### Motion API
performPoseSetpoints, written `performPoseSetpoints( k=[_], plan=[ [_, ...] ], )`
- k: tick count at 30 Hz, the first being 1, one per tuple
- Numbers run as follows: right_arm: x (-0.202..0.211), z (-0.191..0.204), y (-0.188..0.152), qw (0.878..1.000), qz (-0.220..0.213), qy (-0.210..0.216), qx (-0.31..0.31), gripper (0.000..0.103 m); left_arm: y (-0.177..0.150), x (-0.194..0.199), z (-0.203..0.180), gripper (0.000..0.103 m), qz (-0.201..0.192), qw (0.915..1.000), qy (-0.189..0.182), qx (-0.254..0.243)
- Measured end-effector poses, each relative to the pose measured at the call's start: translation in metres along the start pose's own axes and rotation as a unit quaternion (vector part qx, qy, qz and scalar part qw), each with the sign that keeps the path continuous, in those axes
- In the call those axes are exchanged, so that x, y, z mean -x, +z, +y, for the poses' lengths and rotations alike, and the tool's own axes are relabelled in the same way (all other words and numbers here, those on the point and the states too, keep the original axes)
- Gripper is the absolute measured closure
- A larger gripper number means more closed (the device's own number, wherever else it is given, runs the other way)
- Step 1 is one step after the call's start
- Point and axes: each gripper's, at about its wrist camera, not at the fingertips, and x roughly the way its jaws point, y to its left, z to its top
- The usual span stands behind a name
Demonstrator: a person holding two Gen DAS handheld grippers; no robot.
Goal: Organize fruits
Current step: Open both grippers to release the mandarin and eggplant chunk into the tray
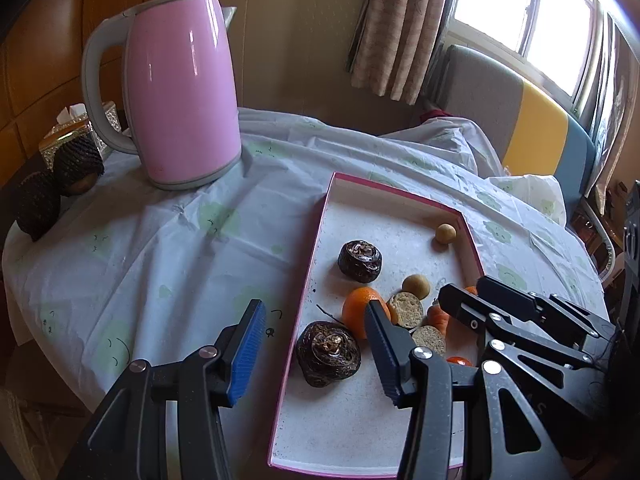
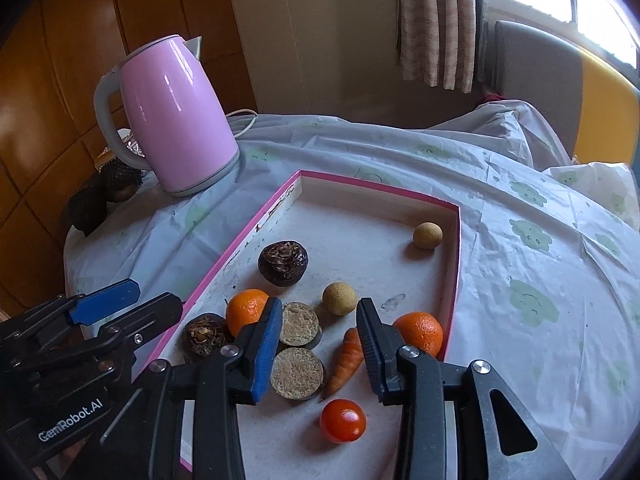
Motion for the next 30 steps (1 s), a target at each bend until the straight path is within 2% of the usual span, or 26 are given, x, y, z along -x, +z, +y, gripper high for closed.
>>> performPoseSetpoints(
  k=[1, 5, 9, 13, 18, 21, 25, 30],
  plan=[
    [0.002, 0.000, 0.000, 1.000, -0.004, -0.003, -0.001, 0.055, 0.000, 0.002, 0.000, 0.051, -0.003, 1.0000, 0.003, -0.001],
    [0.013, -0.002, -0.004, 1.000, -0.018, -0.015, -0.006, 0.051, 0.000, 0.009, -0.002, 0.051, -0.018, 0.9998, 0.011, -0.005],
    [0.024, -0.004, -0.010, 0.999, -0.033, -0.037, -0.010, 0.041, -0.001, 0.019, -0.008, 0.051, -0.036, 0.9990, 0.020, -0.018],
    [0.033, -0.007, -0.017, 0.997, -0.043, -0.056, -0.019, 0.036, -0.003, 0.029, -0.017, 0.050, -0.052, 0.9979, 0.020, -0.031],
    [0.043, -0.011, -0.026, 0.995, -0.056, -0.082, -0.022, 0.032, -0.004, 0.043, -0.023, 0.037, -0.077, 0.9963, 0.021, -0.034],
    [0.047, -0.014, -0.030, 0.994, -0.061, -0.090, -0.024, 0.031, -0.004, 0.050, -0.029, 0.030, -0.086, 0.9950, 0.037, -0.036],
    [0.050, -0.015, -0.036, 0.993, -0.064, -0.093, -0.024, 0.030, -0.005, 0.051, -0.033, 0.030, -0.082, 0.9945, 0.055, -0.033],
    [0.054, -0.014, -0.041, 0.993, -0.068, -0.094, -0.019, 0.030, -0.008, 0.053, -0.033, 0.030, -0.090, 0.9943, 0.048, -0.032]
  ],
)
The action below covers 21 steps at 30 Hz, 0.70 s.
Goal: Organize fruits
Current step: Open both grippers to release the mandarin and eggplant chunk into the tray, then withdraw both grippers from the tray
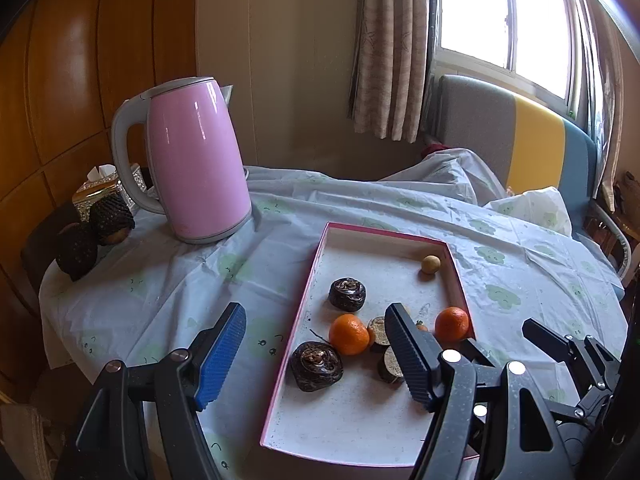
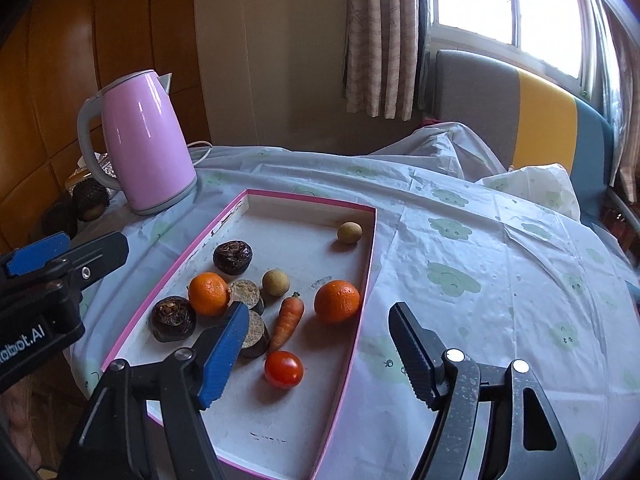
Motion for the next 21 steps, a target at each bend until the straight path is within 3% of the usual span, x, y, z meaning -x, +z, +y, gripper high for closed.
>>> performPoseSetpoints(
  k=[21],
  plan=[
    [0.0037, 0.0077, -0.0003, 1.000, -0.003, -0.001, 0.009, 0.026, -0.0034, -0.0033, 0.0065, 0.030, 0.011, 0.9999, 0.008, 0.004]
  ],
)
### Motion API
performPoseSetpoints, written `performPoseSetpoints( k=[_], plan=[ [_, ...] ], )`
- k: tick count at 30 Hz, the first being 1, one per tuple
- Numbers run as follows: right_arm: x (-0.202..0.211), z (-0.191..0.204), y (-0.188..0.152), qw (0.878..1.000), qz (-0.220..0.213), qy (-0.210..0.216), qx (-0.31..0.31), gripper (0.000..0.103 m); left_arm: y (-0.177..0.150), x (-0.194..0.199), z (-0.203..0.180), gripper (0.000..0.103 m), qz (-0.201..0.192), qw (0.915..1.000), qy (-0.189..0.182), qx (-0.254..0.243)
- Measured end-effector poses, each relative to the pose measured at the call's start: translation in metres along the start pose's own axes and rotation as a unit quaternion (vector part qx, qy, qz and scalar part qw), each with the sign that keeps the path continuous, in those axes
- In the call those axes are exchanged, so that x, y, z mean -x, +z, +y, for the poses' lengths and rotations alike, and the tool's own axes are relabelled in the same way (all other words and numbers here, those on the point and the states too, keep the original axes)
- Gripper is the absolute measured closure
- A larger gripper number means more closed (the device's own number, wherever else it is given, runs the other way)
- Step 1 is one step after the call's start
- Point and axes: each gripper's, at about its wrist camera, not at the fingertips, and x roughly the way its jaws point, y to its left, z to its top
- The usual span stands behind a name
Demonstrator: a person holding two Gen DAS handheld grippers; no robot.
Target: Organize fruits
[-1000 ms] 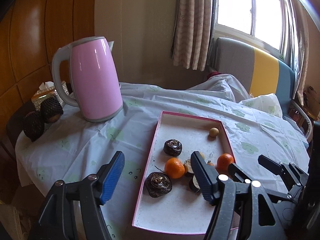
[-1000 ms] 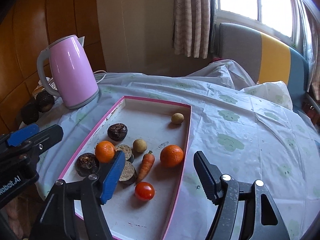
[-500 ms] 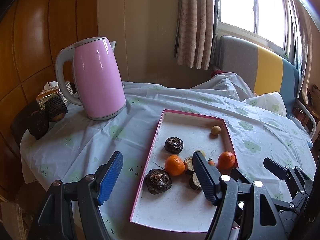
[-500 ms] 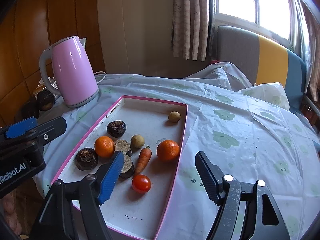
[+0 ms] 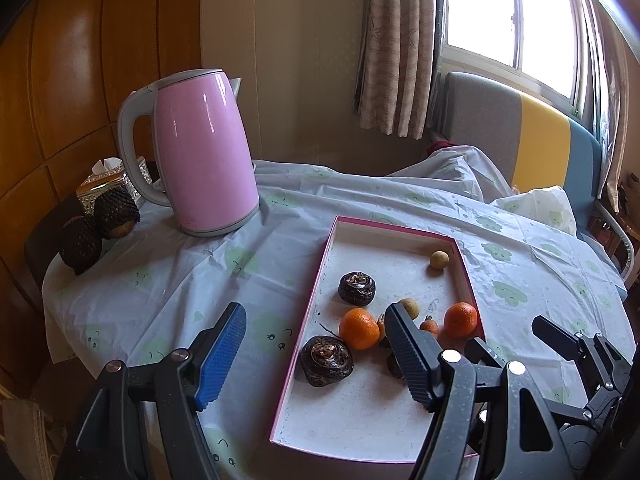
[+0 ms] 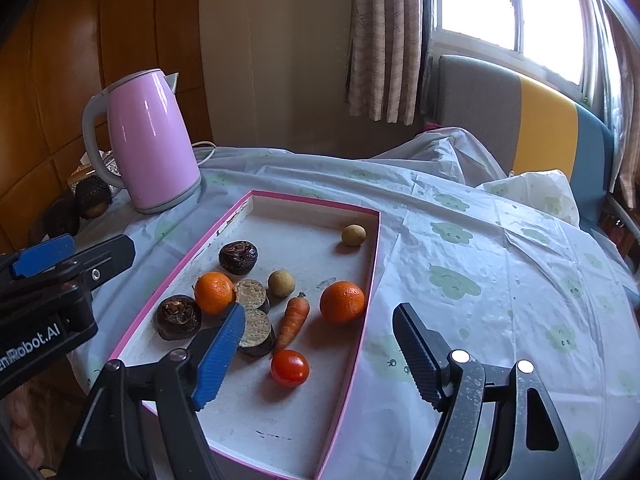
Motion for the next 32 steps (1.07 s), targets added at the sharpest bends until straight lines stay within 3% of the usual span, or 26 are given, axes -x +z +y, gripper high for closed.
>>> performPoseSetpoints(
  k=[24, 27, 32],
  plan=[
    [0.0036, 0.0089, -0.0029, 1.000, -0.003, 0.000, 0.011, 0.025, -0.0010, 0.0036, 0.0096, 0.030, 0.005, 0.9999, -0.008, 0.012],
    [0.0034, 0.0083, -0.0036, 1.000, -0.002, -0.001, 0.011, 0.025, -0.0014, 0.0060, 0.0092, 0.036, -0.008, 0.9999, -0.004, 0.007],
    [0.0017, 0.0025, -0.0054, 1.000, 0.001, -0.004, 0.006, 0.025, 0.0002, 0.0059, 0.0068, 0.037, -0.009, 0.9999, -0.011, 0.003]
  ],
)
